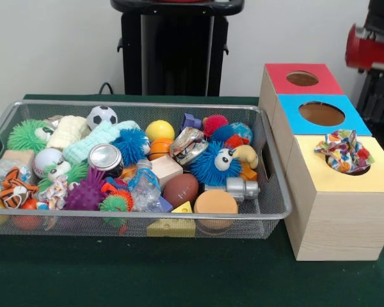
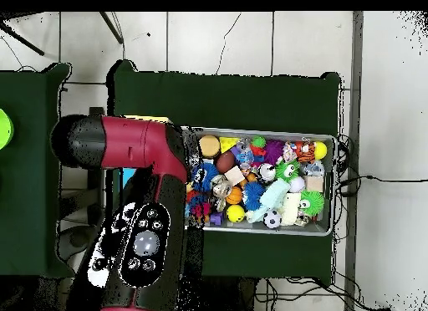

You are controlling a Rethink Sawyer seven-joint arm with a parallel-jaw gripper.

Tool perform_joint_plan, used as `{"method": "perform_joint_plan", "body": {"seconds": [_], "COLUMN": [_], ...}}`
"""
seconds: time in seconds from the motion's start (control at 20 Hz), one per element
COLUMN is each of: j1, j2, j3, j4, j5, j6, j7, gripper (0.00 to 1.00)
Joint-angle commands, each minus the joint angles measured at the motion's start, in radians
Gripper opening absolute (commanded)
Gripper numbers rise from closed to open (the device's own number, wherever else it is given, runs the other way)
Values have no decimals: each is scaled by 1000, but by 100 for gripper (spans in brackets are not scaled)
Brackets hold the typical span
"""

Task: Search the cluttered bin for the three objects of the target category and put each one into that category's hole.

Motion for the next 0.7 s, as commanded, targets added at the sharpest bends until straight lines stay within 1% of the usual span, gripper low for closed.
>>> {"method": "perform_joint_plan", "body": {"seconds": [0.05,0.2,0.25,0.3,0.35,0.4,0.5,0.65,0.7], "j1": [6,8,11,6,-5,-19,-33,-35,-36], "j2": [-33,4,23,36,40,41,39,28,25], "j3": [19,13,1,-2,9,21,39,44,46], "j4": [17,13,-15,-34,-38,-32,-17,4,8], "j5": [-23,-44,-64,-78,-79,-76,-76,-72,-70], "j6": [95,71,142,185,227,240,219,162,159], "j7": [171,168,158,138,117,101,78,82,82], "gripper": [0,0,0,0,0,0,0,0,0]}}
